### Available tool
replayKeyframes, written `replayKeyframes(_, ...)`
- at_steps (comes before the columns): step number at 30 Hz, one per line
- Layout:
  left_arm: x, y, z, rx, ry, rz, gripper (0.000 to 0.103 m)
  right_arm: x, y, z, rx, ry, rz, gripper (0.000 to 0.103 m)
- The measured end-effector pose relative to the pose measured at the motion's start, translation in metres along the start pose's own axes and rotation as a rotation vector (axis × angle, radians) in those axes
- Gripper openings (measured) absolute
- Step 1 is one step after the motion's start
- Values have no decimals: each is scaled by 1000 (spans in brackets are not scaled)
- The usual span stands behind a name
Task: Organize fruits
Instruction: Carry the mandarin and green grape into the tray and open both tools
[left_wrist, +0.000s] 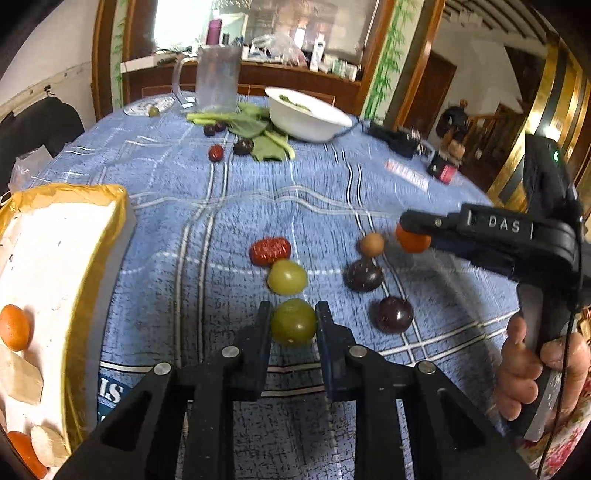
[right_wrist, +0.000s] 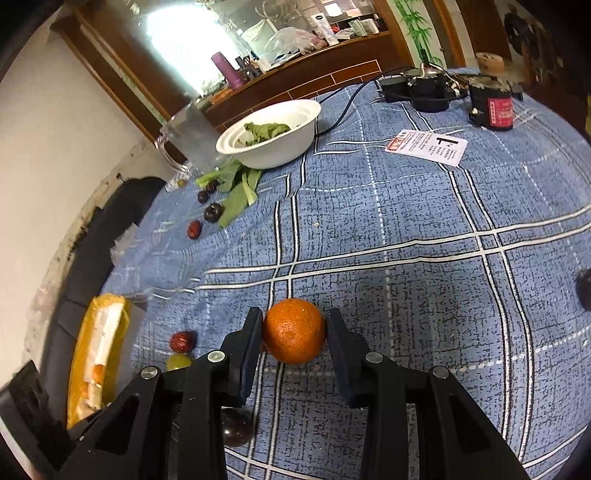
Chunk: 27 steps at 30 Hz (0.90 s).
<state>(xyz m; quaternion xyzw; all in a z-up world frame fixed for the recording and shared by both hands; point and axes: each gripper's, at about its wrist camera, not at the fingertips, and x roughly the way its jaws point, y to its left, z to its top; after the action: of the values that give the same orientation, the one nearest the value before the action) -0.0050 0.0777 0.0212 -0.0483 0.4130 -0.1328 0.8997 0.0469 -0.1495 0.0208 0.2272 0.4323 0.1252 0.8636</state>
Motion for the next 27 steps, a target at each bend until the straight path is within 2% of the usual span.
replayKeyframes(4, -1, 0, 3, -7, -27, -7, 22, 2, -3, 0, 31, 13, 49, 37)
replayKeyframes(9, -10, 2, 6, -25, -67, -35, 22, -2, 0, -6, 40, -2, 27, 37)
replayKeyframes(10, -14, 5, 7, -43, -77, -61, 22, -6, 1, -7, 54, -13, 29, 37)
replayKeyframes(12, -27, 13, 8, -87, -83, -71, 22, -14, 2, -14, 124, -17, 88, 38)
replayKeyframes(14, -49, 29, 6, -153, -87, -134, 22, -20, 10, -23, 146, -10, 139, 38)
replayKeyframes(16, -69, 49, 6, -210, -86, -181, 22, -24, 31, -33, 115, 7, 155, 38)
replayKeyframes(18, -91, 74, 8, -253, -102, -183, 22, -26, 59, -40, 61, 24, 168, 38)
replayKeyframes(20, -112, 101, 11, -279, -127, -131, 22, -25, 88, -43, 7, 41, 189, 38)
replayKeyframes(22, -126, 125, 14, -286, -143, -38, 22, -21, 116, -47, -33, 66, 211, 38)
replayKeyframes(23, -132, 138, 15, -289, -140, 13, 22, -17, 130, -49, -52, 79, 219, 38)
replayKeyframes(27, -140, 171, 9, -290, -125, 139, 22, 10, 196, -66, -156, 146, 238, 38)
